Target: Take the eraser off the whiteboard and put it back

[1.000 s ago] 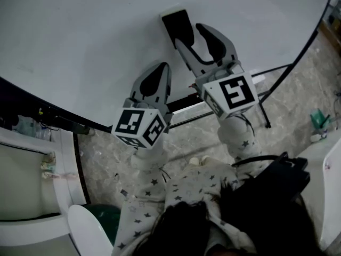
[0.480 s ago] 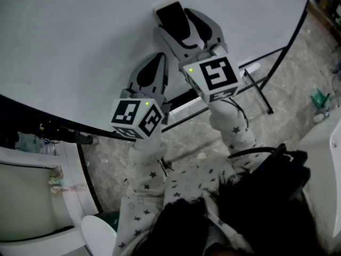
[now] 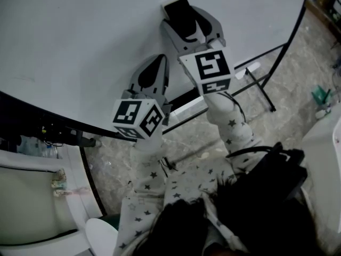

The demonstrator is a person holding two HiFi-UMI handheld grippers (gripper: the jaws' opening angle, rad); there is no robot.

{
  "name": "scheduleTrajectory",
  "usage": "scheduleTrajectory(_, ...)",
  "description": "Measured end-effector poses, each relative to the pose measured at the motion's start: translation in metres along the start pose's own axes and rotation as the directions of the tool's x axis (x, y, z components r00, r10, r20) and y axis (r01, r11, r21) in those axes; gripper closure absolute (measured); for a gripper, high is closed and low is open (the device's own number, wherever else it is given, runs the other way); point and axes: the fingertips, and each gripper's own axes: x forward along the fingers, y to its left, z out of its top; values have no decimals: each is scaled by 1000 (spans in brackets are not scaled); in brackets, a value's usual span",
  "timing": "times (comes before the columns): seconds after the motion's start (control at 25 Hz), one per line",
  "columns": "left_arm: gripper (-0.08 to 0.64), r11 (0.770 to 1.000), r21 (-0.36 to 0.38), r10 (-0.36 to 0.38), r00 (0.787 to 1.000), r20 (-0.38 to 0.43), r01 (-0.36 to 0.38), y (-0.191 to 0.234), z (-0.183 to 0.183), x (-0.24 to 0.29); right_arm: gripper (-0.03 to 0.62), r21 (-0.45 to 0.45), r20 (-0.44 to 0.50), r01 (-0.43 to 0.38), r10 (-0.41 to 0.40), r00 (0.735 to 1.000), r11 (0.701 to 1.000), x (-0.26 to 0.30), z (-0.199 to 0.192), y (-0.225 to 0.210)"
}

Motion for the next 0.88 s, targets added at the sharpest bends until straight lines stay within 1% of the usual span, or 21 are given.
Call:
scheduleTrajectory(0.16,558,1000,0,4,1000,-4,-4,2,-2,1,336,15,1,18,-18,1000,1000,-1,-1,-5)
scheduleTrajectory(0.36,558,1000,-6,-2,1000,-10,2,0,-4,2,337,31,-3,10,-10,1000,999,-1,-1,-5)
scheduleTrajectory(0.52,560,1000,-5,-8,1000,-15,8,1,-3,2,337,47,-10,-2,2,1000,999,-3,-2,-3)
scheduleTrajectory(0.68,560,1000,17,-1,1000,-15,1,6,-1,-1,337,65,-12,-22,23,1000,998,-8,-3,4)
scheduleTrajectory(0.76,558,1000,23,8,1000,-7,-8,12,2,-1,337,64,-17,-33,34,999,997,-8,-3,8)
scheduleTrajectory(0.88,558,1000,16,11,1000,7,-11,21,7,0,337,86,-29,-59,62,998,995,-4,-4,13)
